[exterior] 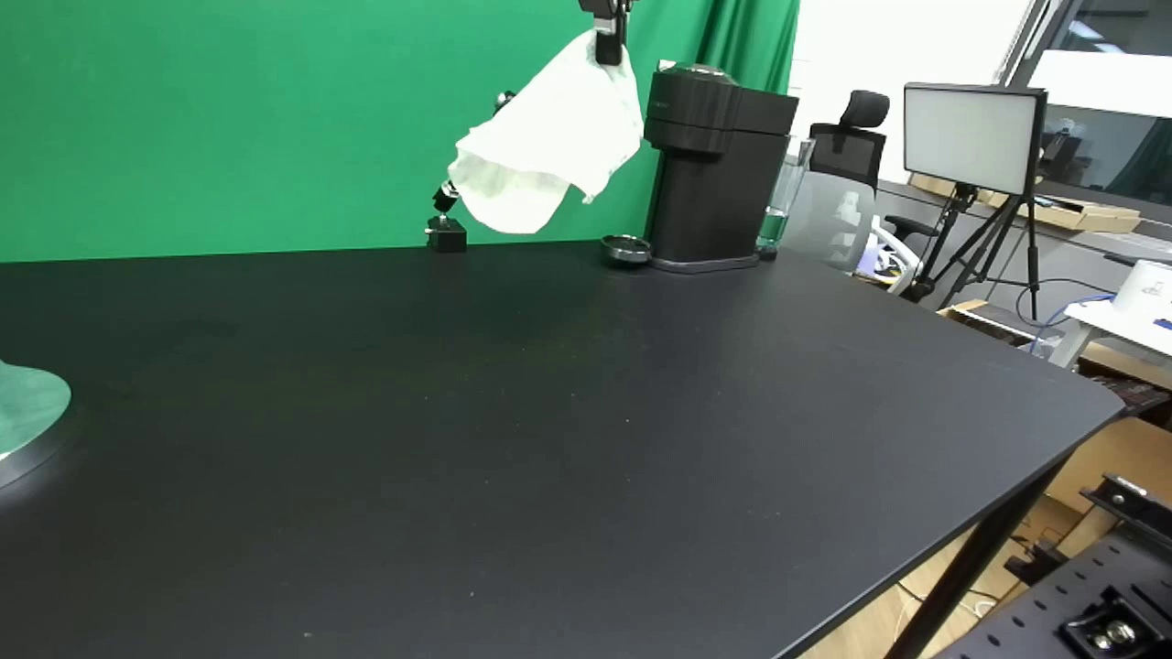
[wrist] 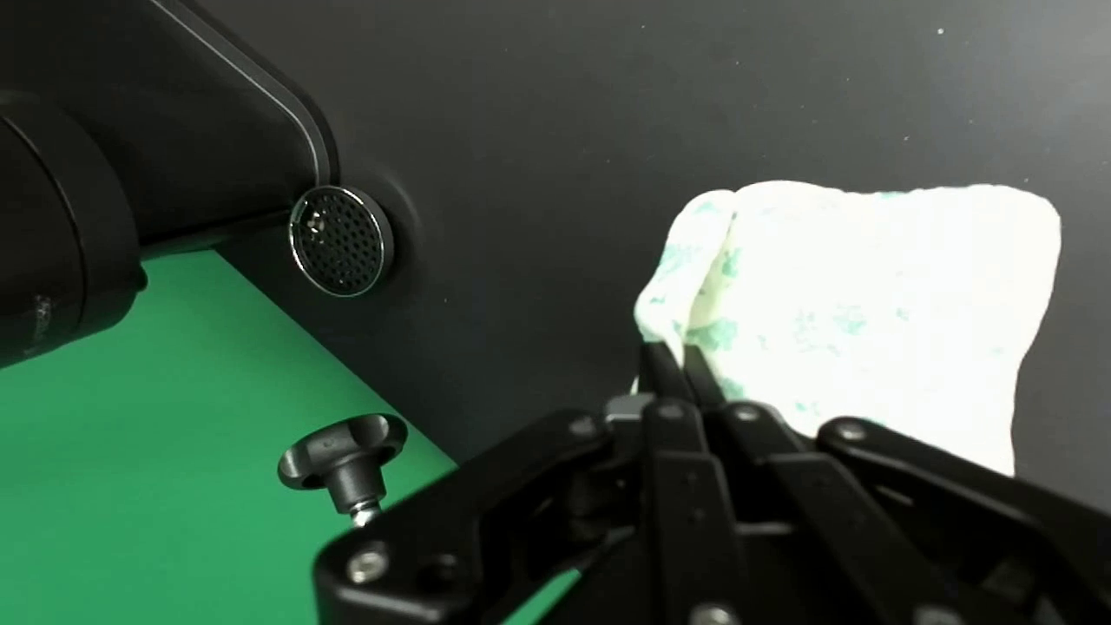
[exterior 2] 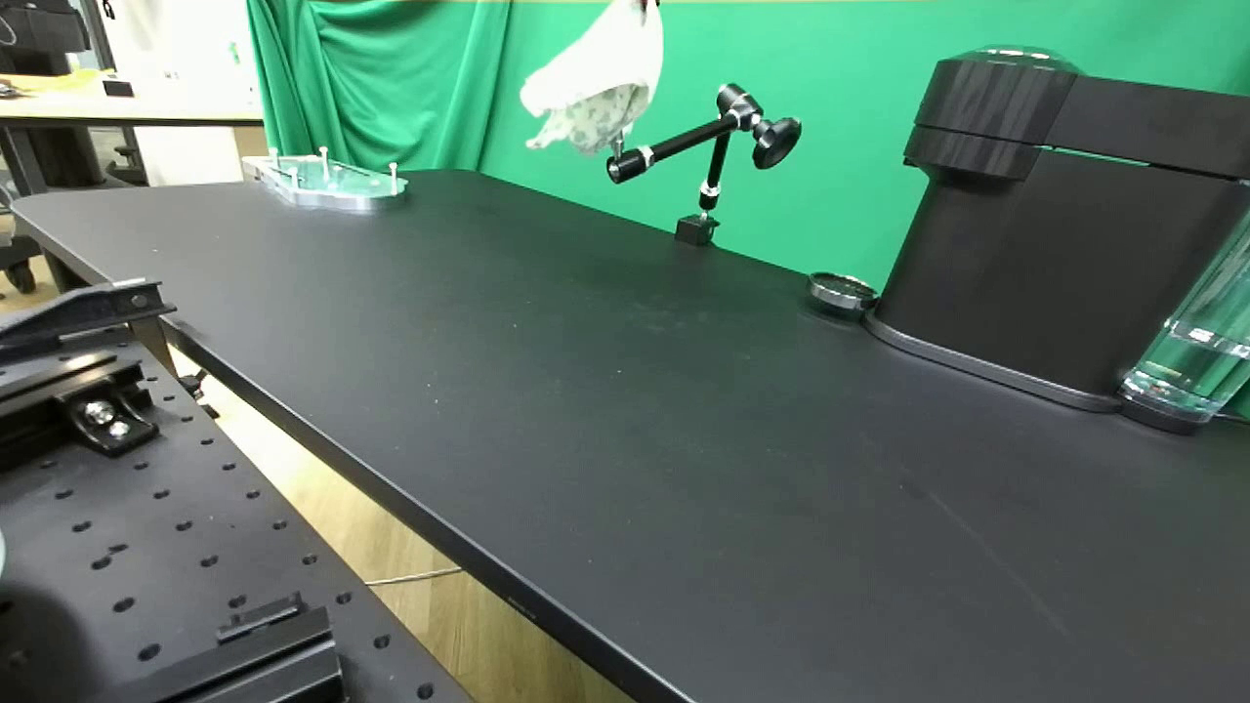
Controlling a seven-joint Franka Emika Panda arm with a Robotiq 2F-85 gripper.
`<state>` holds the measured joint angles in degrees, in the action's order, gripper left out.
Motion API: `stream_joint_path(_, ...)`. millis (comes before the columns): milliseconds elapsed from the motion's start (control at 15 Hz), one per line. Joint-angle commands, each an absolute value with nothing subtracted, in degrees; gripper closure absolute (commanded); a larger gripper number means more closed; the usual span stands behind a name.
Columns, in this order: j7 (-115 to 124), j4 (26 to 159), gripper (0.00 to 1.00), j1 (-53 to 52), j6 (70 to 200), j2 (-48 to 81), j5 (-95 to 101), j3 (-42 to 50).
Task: Hang the cloth on the stand
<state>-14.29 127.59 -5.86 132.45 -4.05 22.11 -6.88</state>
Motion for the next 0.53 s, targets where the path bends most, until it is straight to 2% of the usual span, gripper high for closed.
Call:
stream_joint_path(0, -8.73, 126.46, 1.00, -5.24, 133.94, -2.76, 22.27, -6.35)
stream_joint_path(467, -1.77, 122.30, 1.00, -5.24, 137.08, -2.57, 26.38, -6.61)
